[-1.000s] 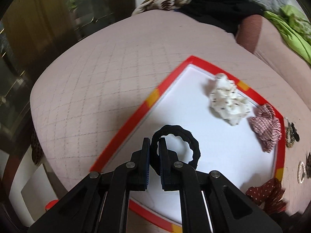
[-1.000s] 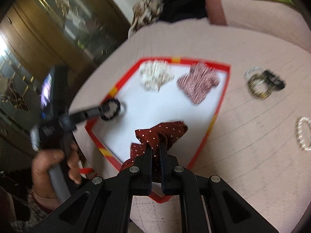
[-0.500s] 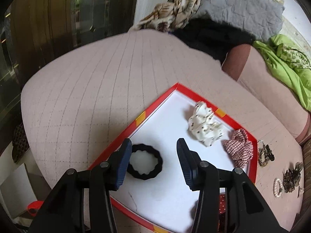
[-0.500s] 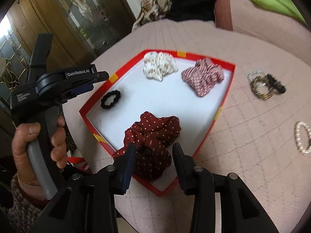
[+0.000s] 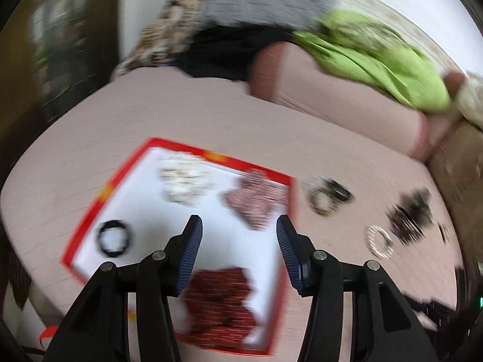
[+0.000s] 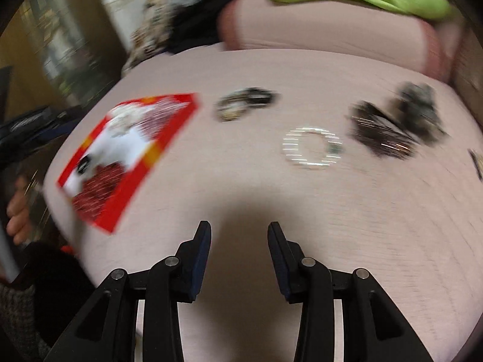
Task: Organize jewelry
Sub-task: 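Grasp the leopard bead bracelet with the left gripper while the right grasps the pearl bracelet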
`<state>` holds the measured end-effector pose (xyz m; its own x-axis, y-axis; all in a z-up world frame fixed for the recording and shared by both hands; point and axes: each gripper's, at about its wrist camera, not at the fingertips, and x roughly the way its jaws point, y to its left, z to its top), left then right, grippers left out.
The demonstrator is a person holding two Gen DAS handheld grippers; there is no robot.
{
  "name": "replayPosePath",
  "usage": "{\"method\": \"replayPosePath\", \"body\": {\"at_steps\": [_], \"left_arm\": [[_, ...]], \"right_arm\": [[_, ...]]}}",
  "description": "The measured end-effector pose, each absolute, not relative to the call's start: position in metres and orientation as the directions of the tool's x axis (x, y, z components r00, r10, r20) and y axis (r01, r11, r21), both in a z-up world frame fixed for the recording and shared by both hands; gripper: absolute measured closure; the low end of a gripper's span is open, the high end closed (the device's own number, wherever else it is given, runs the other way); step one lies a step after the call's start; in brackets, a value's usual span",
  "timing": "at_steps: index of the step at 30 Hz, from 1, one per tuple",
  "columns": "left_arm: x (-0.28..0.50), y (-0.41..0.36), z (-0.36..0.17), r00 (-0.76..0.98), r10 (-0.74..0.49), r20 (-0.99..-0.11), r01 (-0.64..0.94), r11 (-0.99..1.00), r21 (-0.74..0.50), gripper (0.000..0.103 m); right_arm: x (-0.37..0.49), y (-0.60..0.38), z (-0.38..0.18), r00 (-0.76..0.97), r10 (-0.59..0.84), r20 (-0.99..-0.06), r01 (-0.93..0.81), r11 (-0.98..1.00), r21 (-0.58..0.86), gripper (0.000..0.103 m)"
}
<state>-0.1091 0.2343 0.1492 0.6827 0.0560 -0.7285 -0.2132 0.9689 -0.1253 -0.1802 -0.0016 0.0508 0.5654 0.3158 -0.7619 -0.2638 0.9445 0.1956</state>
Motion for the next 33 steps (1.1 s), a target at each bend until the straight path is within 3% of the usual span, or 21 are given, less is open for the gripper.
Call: {"method": "replayPosePath", "body": {"at_steps": [5,12,24,26,27,28,30,32,33], "left_arm": [[-0.057,0.169,0.132,0.621,-0.094,-0.778,-0.034,0.989,-0.146,0.053],[0.030,0.141,0.082,0.513,-0.041,-0.858,-0.062,0.994,-0.085,0.054],[0.085,0.128,0.036,0.478,0.051,-0.877,-0.037,0.999,0.038,0.054],[0.084,0.122,0.037,0.488,0.050,-0.871,-0.020,0.999,0.046,0.068],[0.082,0.119,0.037,0.490,0.050,-0.870,-0.012,0.999,0.051,0.084],[0.079,0.114,0.037,0.492,0.055,-0.869,0.002,0.998,0.065,0.092],[0.071,0.106,0.039,0.495,0.052,-0.868,0.021,0.997,0.072,0.093],[0.062,0.102,0.041,0.489,0.025,-0.872,0.038,0.998,0.050,0.093],[0.056,0.101,0.043,0.487,0.011,-0.873,0.042,0.998,0.036,0.093]], "right_arm": [[-0.155,-0.045,0.049,0.602,0.285,-0.746,-0.169,0.959,0.229,0.061],[-0.103,-0.071,0.039,0.624,0.280,-0.730,-0.114,0.956,0.270,0.061],[-0.062,-0.057,0.026,0.627,0.281,-0.726,-0.139,0.958,0.250,0.060],[-0.058,-0.054,0.025,0.630,0.275,-0.726,-0.141,0.960,0.242,0.060],[-0.056,-0.052,0.024,0.629,0.269,-0.729,-0.142,0.962,0.232,0.060],[-0.056,-0.050,0.024,0.627,0.262,-0.734,-0.144,0.965,0.222,0.060],[-0.056,-0.044,0.023,0.624,0.239,-0.744,-0.152,0.971,0.184,0.061],[-0.058,-0.042,0.024,0.628,0.218,-0.747,-0.151,0.976,0.157,0.083],[-0.059,-0.043,0.023,0.630,0.208,-0.748,-0.144,0.978,0.151,0.087]]}}
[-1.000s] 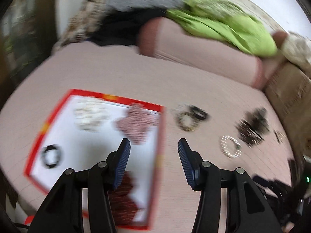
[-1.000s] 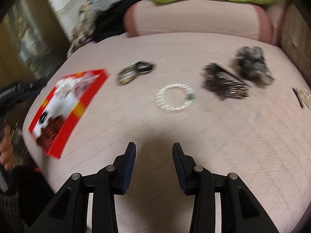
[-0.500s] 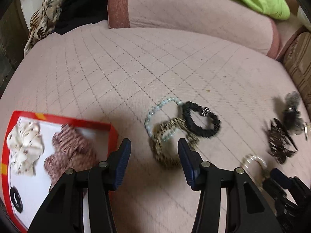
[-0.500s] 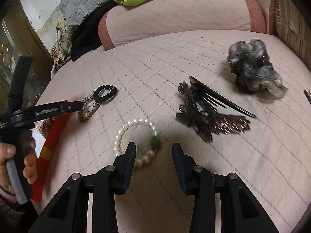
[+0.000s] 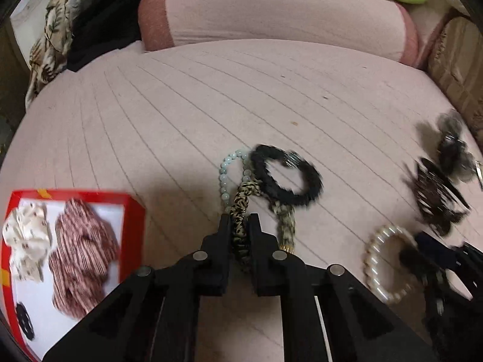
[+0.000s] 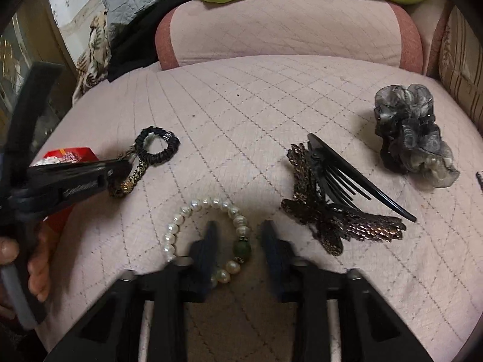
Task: Organize jewelry
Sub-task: 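Grasp the leopard bead bracelet with the left gripper while the right grasps the pearl bracelet, then drop the leopard bracelet in the tray with the left gripper while the right drops the pearl bracelet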
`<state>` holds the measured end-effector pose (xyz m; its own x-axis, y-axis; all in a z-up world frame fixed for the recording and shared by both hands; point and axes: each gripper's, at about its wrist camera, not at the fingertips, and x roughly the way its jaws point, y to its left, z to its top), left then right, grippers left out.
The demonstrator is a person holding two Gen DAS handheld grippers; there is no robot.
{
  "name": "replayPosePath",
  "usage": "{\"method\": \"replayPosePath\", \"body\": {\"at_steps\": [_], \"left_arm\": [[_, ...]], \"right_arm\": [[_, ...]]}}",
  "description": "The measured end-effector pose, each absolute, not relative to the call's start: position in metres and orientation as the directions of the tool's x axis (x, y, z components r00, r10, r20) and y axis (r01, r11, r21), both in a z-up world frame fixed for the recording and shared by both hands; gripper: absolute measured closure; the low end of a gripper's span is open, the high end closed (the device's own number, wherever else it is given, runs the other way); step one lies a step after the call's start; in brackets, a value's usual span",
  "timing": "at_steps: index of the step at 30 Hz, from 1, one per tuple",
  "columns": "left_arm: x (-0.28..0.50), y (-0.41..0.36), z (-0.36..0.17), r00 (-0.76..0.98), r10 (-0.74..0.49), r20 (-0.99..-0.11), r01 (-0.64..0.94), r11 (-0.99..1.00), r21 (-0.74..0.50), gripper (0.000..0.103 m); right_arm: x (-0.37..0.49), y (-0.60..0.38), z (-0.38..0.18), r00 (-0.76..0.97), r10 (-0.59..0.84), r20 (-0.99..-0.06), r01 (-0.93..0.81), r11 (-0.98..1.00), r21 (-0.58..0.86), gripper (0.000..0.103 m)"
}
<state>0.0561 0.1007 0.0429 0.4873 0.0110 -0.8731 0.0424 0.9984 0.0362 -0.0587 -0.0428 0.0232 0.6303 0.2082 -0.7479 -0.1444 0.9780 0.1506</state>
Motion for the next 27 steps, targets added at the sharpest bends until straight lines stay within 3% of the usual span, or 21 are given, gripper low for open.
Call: {"method": "replayPosePath", "body": {"at_steps": [2,3,8,13,27], "left_arm": [[0.041,0.099,0.052,0.497,-0.033,-0.867,0.055,0.998,-0.006,0.093],[0.032,0.099,0.058,0.506,-0.055,-0.861,0.064,0.998,-0.026,0.099],[-0.004,0.102,0.081,0.535,-0.116,-0.837,0.078,0.993,-0.088,0.099],[-0.031,0.116,0.104,0.563,-0.161,-0.811,0.072,0.987,-0.146,0.099],[-0.089,0.222,0.148,0.659,-0.080,-0.748,-0.098,0.977,-0.190,0.099]], "right_arm": [[-0.060,-0.048,0.024,0.630,0.232,-0.741,-0.138,0.973,0.187,0.090],[-0.061,-0.051,0.024,0.630,0.241,-0.738,-0.133,0.970,0.203,0.090],[-0.072,-0.059,0.026,0.626,0.297,-0.721,-0.108,0.949,0.296,0.090],[-0.092,-0.053,0.039,0.645,0.301,-0.702,-0.119,0.948,0.297,0.090],[-0.133,-0.013,0.094,0.683,0.319,-0.657,-0.206,0.947,0.246,0.090]]}}
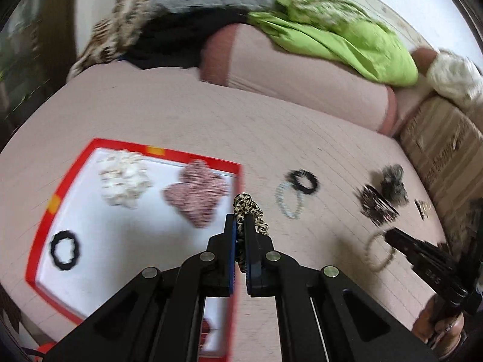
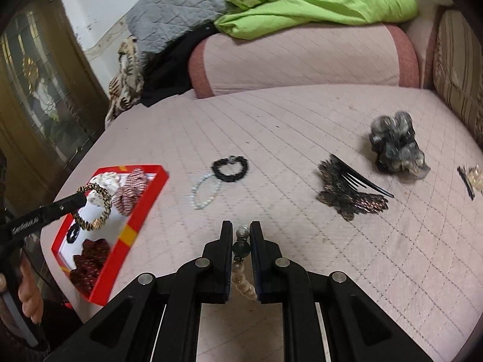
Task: Organize jewelry
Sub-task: 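Drop the leopard bracelet in the tray with the left gripper while the right drops the pearl bracelet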
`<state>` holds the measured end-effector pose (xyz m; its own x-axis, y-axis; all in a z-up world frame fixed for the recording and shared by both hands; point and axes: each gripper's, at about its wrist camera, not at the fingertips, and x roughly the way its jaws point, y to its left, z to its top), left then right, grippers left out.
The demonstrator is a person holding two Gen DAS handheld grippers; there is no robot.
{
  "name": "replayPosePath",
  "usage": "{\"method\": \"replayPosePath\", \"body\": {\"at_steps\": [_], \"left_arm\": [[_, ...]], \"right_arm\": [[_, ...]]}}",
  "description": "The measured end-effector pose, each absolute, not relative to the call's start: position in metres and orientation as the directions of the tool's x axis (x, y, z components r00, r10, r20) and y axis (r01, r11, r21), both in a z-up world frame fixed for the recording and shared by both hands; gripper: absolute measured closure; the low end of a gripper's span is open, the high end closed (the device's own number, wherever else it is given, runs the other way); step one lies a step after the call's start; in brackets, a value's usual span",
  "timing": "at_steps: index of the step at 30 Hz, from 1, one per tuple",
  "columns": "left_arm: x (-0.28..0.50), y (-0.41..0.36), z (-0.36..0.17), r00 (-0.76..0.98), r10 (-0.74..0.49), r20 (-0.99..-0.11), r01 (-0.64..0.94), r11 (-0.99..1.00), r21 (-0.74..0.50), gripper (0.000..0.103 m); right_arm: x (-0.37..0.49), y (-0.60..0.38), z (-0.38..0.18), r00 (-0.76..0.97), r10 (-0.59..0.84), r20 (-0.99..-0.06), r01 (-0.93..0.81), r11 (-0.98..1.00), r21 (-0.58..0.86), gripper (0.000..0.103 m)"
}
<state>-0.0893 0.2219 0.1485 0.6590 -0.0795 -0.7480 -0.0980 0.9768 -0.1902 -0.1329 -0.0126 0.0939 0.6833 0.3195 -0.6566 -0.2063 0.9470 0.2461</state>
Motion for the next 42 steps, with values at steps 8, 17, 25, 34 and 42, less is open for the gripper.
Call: {"method": "replayPosePath", "body": {"at_steps": [8,17,25,34,42], "left_arm": [[-0.097,0.287,0.146,0.657,-0.015,-0.753,-0.201,0.960,-0.195,0.099],[-0.097,0.343,0.119,0.608,0.037,-0.793,-0.322,0.924,-0.204,0.099],[-0.086,0.388,0.089,0.544,0.046,-0.838,-0.433,0.871,-0.233,0.099],[-0.084,0.389,0.081,0.518,0.110,-0.848,-0.460,0.872,-0.168,0.096],[-0.088,0.385,0.091,0.563,0.130,-0.816,-0.454,0.874,-0.174,0.073]], "right_arm": [[-0.146,0.047,0.124,0.692,0.335,-0.639,-0.303,0.939,0.165,0.091],[-0.136,0.141,0.133,0.635,0.399,-0.661,-0.446,0.888,0.108,0.090],[-0.113,0.235,0.109,0.545,0.460,-0.701,-0.540,0.832,0.127,0.090],[-0.087,0.251,0.069,0.499,0.418,-0.759,-0.498,0.855,0.143,0.090],[-0.087,0.243,0.064,0.512,0.386,-0.767,-0.482,0.869,0.116,0.082]]}}
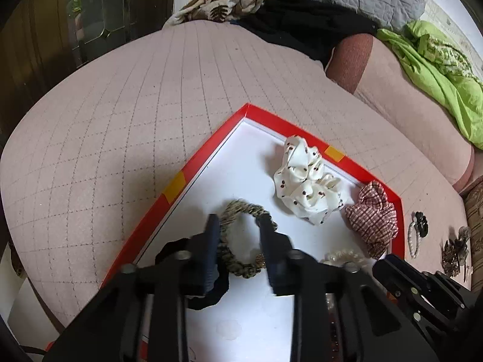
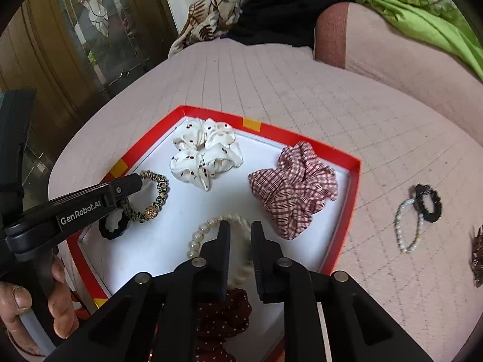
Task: Organize jewelry
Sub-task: 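Drop the leopard bracelet in the tray with the left gripper while the right drops the pearl bracelet, then grasp the pale blue bead bracelet with the left gripper while the right grasps the black bead bracelet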
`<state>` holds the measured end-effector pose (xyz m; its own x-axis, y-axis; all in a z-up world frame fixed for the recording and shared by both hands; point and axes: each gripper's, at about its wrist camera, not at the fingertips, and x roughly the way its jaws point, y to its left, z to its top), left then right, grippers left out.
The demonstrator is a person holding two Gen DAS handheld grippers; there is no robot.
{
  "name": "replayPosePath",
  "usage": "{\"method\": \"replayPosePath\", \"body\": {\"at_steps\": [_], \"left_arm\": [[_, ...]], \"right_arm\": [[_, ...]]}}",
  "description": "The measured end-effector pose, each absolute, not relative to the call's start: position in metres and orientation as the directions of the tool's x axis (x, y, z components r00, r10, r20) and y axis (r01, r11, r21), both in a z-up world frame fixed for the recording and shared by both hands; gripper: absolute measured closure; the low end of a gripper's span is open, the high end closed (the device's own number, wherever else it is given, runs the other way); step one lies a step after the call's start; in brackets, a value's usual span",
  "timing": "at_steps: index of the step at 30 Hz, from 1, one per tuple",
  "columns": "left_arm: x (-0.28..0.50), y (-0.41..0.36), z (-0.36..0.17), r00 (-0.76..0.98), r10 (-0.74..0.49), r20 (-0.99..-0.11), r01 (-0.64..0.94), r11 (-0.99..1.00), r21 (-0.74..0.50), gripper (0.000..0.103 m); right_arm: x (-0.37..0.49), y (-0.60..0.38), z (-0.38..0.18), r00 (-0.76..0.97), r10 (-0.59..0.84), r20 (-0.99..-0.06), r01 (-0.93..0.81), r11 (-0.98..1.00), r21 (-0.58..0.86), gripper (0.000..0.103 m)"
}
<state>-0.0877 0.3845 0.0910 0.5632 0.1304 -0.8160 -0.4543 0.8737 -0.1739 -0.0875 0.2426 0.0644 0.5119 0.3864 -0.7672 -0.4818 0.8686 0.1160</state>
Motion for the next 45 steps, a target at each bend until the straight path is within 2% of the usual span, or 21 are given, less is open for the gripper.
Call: {"method": "replayPosePath", "body": {"at_steps": [2,3,10,17,24,29,35,45], "left_arm": [[-0.089,0.384,0.094,0.573,0.142,-0.807,-0.456,0.873,-0.170,0.070],[-0.091,0.383,0.095,0.577,0.148,-0.803,-0.458,0.873,-0.168,0.068],[-0.102,0.361,0.109,0.633,0.145,-0.760,-0.418,0.891,-0.178,0.066],[-0.115,0.298,0.130,0.706,0.120,-0.698,-0.281,0.952,-0.121,0.066],[-0.105,0.210,0.146,0.687,-0.026,-0.726,-0.065,0.993,-0.097,0.066],[-0.071,0.161,0.133,0.603,-0.111,-0.790,0.016,0.992,-0.127,0.066],[-0.016,0.131,0.098,0.515,-0.090,-0.853,-0.004,0.994,-0.107,0.066],[0.042,0.120,0.055,0.466,-0.020,-0.884,-0.023,0.999,-0.035,0.067]], "right_arm": [[-0.094,0.237,0.072,0.530,0.389,-0.753,-0.490,0.866,0.102,0.068],[-0.098,0.233,0.075,0.541,0.386,-0.747,-0.493,0.865,0.090,0.067],[-0.140,0.169,0.079,0.589,0.337,-0.735,-0.464,0.885,0.035,0.066],[-0.164,0.054,0.065,0.612,0.230,-0.756,-0.294,0.954,0.052,0.065],[-0.178,-0.031,0.065,0.651,0.183,-0.737,-0.151,0.982,0.110,0.065],[-0.176,-0.061,0.064,0.669,0.187,-0.720,-0.115,0.982,0.149,0.062],[-0.160,-0.092,0.062,0.679,0.206,-0.705,-0.081,0.975,0.207,0.062],[-0.106,-0.079,0.062,0.645,0.321,-0.693,-0.138,0.941,0.308,0.061]]}}
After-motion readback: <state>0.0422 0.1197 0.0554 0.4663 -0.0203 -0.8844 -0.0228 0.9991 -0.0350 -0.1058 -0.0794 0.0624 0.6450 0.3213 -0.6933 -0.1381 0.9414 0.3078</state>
